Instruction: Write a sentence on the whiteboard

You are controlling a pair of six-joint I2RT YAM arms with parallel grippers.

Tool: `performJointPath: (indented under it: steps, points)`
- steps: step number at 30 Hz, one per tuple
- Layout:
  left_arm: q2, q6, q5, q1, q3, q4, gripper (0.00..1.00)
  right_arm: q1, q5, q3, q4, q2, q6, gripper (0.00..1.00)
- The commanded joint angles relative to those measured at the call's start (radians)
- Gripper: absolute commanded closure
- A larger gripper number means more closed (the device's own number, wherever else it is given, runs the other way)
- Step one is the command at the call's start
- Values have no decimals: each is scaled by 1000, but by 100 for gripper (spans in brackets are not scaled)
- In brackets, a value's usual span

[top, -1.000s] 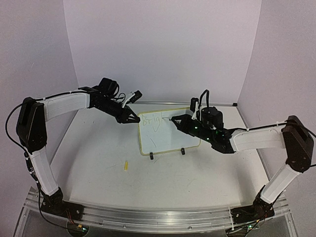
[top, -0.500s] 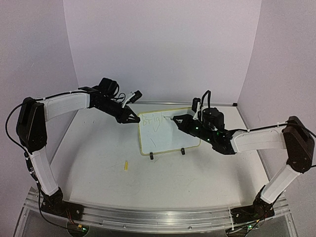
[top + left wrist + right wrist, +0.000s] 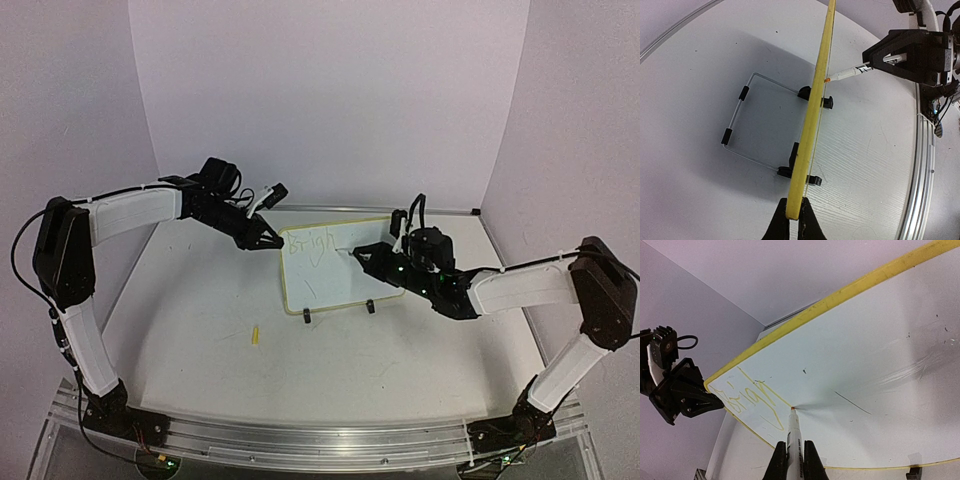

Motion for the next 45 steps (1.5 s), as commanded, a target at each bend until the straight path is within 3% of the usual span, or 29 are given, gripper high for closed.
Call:
performJointPath:
  steps: [1, 21, 45]
  points:
    - [-28, 39, -51, -8, 11, -6, 100, -7, 43, 2, -11, -14, -9, 100]
    - [-35, 38, -51, -9, 3, -7, 100, -52, -116, 0, -69, -160, -94, 100]
    - [-27, 40, -52, -9, 6, -9, 100, -61, -142, 100, -66, -31, -109, 100]
